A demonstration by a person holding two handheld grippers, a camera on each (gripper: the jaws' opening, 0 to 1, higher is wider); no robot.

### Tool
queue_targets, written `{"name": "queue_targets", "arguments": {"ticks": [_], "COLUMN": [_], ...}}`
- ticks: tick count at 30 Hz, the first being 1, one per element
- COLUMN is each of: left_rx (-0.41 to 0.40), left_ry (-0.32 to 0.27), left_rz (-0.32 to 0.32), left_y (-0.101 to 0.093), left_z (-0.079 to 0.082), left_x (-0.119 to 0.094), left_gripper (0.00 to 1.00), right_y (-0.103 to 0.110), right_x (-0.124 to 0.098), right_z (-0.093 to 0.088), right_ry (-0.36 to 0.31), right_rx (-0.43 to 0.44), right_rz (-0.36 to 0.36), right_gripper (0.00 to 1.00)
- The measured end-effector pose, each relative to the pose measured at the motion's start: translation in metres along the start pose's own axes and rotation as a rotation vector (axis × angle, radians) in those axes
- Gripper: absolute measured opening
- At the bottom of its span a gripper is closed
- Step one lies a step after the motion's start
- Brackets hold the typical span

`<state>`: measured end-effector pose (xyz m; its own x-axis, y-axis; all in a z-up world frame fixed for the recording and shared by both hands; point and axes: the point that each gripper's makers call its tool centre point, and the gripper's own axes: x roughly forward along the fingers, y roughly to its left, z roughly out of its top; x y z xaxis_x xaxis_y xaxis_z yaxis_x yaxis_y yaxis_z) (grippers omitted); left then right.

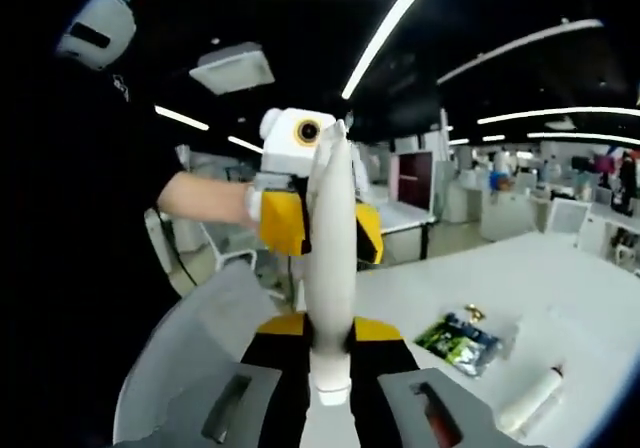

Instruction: Arrange the skincare products in the storage area until every visible bottle or jar stands upright without overlapping.

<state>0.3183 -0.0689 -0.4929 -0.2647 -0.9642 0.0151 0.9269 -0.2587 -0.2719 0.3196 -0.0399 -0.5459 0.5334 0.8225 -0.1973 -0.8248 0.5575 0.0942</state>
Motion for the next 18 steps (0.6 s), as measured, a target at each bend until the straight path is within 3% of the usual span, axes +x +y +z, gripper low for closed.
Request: {"name": "queue_targets", "arguments": {"ticks": [2,5,8,10,12,18], "left_rx": [0.003,0.007,-0.01,-0.008,-0.013,-0.014], "left_ry": [-0.003,-0.032,-0.084,-0.08,-0.054,0.017], "left_rz": [0.023,0.115,0.229,0.331,0.414,0.526], "left_y": [0.005,0.019,0.036,0.05,0.059,0.063], "left_z": [-0.002,0.001,0.003,-0.005,-0.021,-0.058], "left_x": [-0.001,-0.01,-0.025,-0.039,-0.052,-0.073], "left_gripper": [0.15,0.17,0.34,0.51,0.61,0.77], "right_y": [-0.004,-0.012,-0.021,-0.028,-0.033,-0.052], "right_x": [0.002,0.003,0.003,0.003,0.002,0.004], "right_z": [-0.004,-0.02,-0.03,-0.035,-0.038,-0.048], "right_ry": [0.003,0.052,0.062,0.064,0.069,0.069], "right_rx": [0.005,-0.015,-0.005,0.001,0.006,0.023], "right_rz": [0.005,0.002,-0.003,-0.013,-0.025,-0.056], "right_gripper": [0.04,0.04,0.04,0.05,0.05,0.05]}}
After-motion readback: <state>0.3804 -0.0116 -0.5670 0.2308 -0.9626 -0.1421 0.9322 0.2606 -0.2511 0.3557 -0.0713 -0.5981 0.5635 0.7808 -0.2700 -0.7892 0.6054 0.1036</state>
